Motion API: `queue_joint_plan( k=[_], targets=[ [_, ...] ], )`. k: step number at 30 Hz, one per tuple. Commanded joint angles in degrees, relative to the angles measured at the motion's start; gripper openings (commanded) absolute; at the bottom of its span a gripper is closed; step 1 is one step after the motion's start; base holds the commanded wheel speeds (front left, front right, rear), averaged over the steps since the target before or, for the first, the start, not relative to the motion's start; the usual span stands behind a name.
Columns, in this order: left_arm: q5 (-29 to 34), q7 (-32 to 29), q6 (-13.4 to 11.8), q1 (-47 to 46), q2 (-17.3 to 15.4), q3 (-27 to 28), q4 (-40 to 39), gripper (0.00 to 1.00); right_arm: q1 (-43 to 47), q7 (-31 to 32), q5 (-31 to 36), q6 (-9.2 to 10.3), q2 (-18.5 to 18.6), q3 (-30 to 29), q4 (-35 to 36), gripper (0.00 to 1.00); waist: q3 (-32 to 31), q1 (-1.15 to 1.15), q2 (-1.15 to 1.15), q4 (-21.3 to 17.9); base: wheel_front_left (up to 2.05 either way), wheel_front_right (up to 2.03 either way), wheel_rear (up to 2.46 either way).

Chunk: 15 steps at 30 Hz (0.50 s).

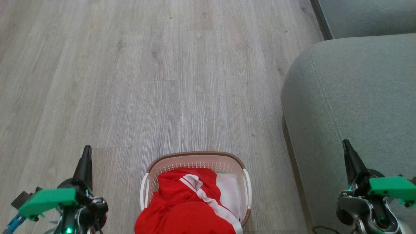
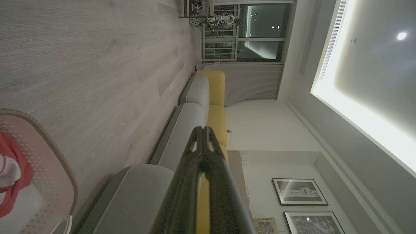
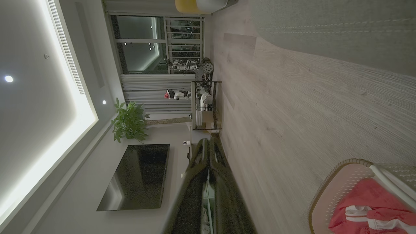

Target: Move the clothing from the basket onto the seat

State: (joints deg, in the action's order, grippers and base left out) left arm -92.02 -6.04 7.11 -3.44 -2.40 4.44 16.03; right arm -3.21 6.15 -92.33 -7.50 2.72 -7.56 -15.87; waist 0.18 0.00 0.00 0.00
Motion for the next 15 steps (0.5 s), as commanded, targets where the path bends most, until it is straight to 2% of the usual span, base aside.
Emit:
queue_joint_plan(
  k=[1,7,8,11,15],
  targets=[
    [-0.17,-0.43,0.37,-2.74,-0.48,2.05,-2.00,0.00,-2.97,0.33,0.15,0.01,0.16,1.06,1.85,0.00,0.00,0.00,0.00,0.00,0.00,0.00,0.00],
    [-0.17,-0.43,0.37,-2.74,-0.48,2.05,-2.00,0.00,-2.97,0.33,0.15,0.01,0.16,1.06,1.85,0.00,0.00,0.00,0.00,0.00,0.00,0.00,0.00],
    [0.00,0.01,0.00,-0.01,0.00,0.01,-0.01,1.00,-0.01,0.00,0.00,0.00,0.00,0.01,0.01,1.00,0.00,0.00,0.00,0.00,0.00,0.00,0.00],
    [-0.02,0.15,-0.06,0.87,0.18,-0.18,1.98,1.00,0.84,-0.03,0.01,0.00,-0.09,0.27,-1.94,1.00,0.00,0.00,0.00,0.00,0.00,0.00,0.00],
    [-0.21,0.82,-0.05,0.78,0.16,-0.59,1.50,1.00,0.86,-0.41,0.23,0.00,-0.08,0.55,-1.20,1.00,0.02,0.00,0.00,0.00,0.00,0.00,0.00]
  ],
)
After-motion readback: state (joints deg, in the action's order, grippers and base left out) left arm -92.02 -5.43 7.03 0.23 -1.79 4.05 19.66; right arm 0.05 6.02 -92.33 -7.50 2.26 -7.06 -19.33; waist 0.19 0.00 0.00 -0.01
